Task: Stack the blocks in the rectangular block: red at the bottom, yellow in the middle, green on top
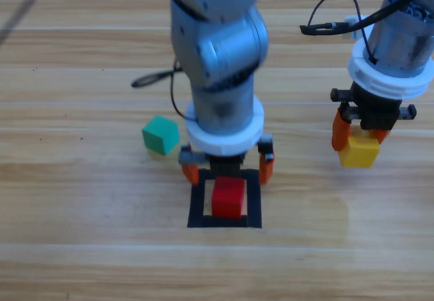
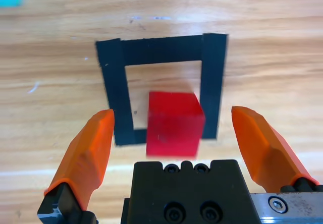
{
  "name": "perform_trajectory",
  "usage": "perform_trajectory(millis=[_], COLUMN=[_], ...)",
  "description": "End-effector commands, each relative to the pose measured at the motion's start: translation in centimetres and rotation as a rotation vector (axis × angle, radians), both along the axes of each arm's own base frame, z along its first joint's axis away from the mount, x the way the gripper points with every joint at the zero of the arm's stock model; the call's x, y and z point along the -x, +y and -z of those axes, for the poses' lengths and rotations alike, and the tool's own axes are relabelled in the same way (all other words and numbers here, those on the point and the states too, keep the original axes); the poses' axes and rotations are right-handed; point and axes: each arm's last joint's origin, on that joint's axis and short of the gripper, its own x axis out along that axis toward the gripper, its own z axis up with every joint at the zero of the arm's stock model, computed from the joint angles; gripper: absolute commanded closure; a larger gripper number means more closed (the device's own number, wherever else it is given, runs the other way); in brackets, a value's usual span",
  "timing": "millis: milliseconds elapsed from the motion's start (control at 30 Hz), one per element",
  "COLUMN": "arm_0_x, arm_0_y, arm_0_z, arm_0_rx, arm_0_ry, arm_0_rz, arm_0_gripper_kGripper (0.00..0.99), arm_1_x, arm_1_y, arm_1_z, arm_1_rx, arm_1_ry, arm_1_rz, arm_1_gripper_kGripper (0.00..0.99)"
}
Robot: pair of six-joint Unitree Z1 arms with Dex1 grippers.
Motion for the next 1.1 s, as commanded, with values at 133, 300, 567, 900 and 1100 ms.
perform_trajectory(millis=[133,300,567,900,1100], arm_0_x=[1.7,-2.0,-8.6,-12.1,-12.2], arm_0_y=[5.1,11.7,20.0,20.3,20.4], arm_0_z=[-18.2,-17.9,-12.9,-8.5,-8.1], arm_0_rx=[0.153,0.090,0.021,-0.011,0.000], arm_0_ry=[-0.285,-0.249,-0.101,-0.025,-0.008], arm_0_rz=[0.023,0.019,0.095,0.208,0.208], arm_0_gripper_kGripper=[0.000,0.000,0.001,0.000,0.000], arm_1_x=[2.9,4.9,6.4,5.4,4.6], arm_1_y=[3.0,6.6,11.5,15.8,17.0], arm_1_z=[-2.2,-2.8,-1.9,0.7,2.4], arm_1_rx=[0.009,0.072,0.054,0.036,0.040], arm_1_ry=[-0.067,-0.033,0.090,0.154,0.144], arm_1_rz=[-0.035,-0.049,-0.008,0.057,0.051], arm_1_gripper_kGripper=[0.969,0.969,0.969,0.969,0.967])
